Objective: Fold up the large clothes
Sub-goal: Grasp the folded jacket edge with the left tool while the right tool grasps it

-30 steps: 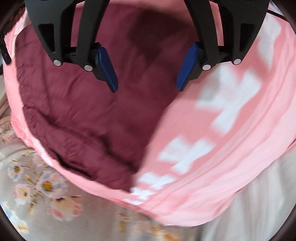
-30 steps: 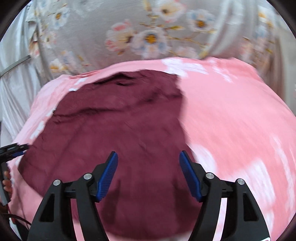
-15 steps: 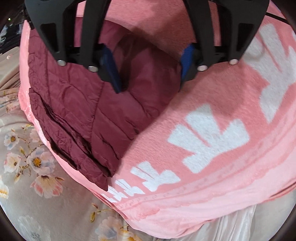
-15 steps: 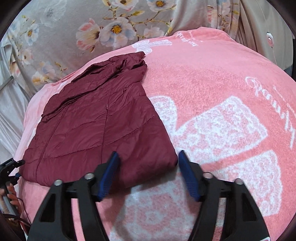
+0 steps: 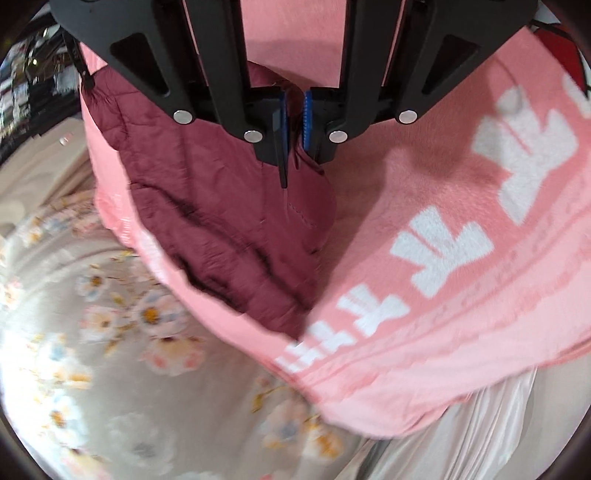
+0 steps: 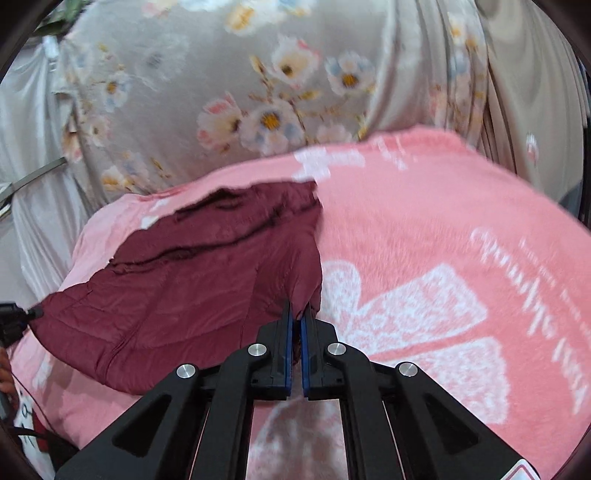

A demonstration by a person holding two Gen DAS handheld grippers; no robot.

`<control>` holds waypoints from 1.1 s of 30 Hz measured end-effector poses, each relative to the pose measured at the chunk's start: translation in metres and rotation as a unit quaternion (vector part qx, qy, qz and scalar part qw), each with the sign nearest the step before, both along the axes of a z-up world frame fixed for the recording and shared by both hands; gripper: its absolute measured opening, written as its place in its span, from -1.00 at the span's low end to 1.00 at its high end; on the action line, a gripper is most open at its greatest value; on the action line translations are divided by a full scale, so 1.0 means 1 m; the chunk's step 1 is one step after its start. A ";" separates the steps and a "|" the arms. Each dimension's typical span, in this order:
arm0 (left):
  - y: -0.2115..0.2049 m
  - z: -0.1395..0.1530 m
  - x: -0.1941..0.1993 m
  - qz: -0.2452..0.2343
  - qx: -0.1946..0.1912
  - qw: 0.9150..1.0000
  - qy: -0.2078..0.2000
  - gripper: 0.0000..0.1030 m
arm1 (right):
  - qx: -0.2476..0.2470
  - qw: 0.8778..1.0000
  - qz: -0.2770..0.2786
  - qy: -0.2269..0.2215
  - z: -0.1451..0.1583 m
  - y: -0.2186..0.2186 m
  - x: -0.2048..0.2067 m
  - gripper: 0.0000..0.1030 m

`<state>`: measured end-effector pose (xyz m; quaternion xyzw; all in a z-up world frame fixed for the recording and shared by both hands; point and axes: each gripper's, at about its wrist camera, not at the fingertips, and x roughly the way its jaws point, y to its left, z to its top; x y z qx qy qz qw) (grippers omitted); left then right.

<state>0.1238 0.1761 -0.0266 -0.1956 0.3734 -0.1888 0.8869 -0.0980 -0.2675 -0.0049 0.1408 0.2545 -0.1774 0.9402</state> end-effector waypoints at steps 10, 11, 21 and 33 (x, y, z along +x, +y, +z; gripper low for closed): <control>0.031 0.099 -0.113 -0.022 -0.014 0.990 -0.137 -0.92 | -0.108 0.987 0.011 -0.116 0.093 0.037 -0.085 -0.95; 0.031 0.105 -0.115 -0.017 -0.016 0.989 -0.145 -0.92 | -0.106 0.987 0.009 -0.123 0.099 0.036 -0.084 -0.95; -0.005 0.128 -0.015 0.034 0.029 0.985 -0.167 -0.92 | -0.045 0.988 -0.011 -0.144 0.121 -0.011 0.038 -0.95; -0.078 0.078 0.162 0.085 0.163 0.977 -0.108 -0.92 | -0.013 0.998 -0.055 -0.035 0.057 -0.060 0.238 -0.96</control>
